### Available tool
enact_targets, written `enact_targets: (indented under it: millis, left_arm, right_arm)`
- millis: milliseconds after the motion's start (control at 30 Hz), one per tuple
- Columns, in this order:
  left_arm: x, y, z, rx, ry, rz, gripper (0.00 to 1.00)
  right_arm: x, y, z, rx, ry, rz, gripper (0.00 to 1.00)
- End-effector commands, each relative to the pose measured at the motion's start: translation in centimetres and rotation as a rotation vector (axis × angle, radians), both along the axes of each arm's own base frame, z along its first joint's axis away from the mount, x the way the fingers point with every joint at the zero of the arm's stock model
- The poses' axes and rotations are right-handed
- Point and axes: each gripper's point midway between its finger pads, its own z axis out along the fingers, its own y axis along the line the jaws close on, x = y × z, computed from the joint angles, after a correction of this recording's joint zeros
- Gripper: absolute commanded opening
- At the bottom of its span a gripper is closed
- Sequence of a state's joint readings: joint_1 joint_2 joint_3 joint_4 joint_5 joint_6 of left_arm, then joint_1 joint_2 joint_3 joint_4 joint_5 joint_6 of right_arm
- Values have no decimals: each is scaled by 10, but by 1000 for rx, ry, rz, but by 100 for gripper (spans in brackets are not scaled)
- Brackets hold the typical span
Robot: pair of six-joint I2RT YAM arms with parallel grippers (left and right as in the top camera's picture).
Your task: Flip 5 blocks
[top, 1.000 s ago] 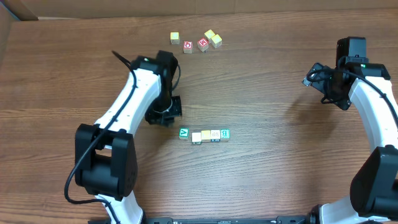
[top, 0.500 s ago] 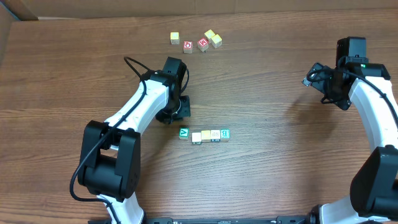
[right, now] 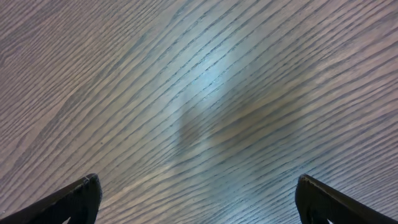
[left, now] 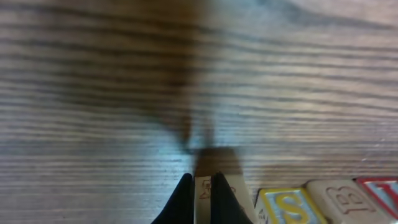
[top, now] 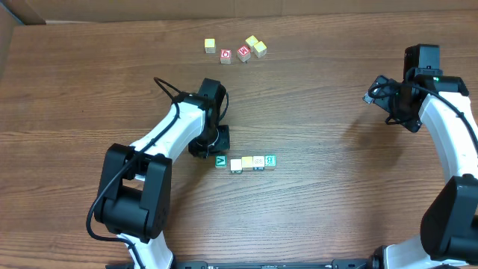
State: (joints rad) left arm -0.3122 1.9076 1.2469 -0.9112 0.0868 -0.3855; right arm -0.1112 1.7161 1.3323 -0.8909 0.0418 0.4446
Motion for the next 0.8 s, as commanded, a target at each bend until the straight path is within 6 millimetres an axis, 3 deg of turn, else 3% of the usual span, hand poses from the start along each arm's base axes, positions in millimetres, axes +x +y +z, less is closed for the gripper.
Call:
enact_targets:
  millis: [0, 767]
  left_arm:
    - [-6, -5, -1, -23, 23, -2, 4]
    - [-15, -12, 0, -64, 63, -3, 4]
  right_arm:
    - [4, -3, 7, -13, -20, -1, 100]
    - [4, -3, 7, -13, -20, -1, 100]
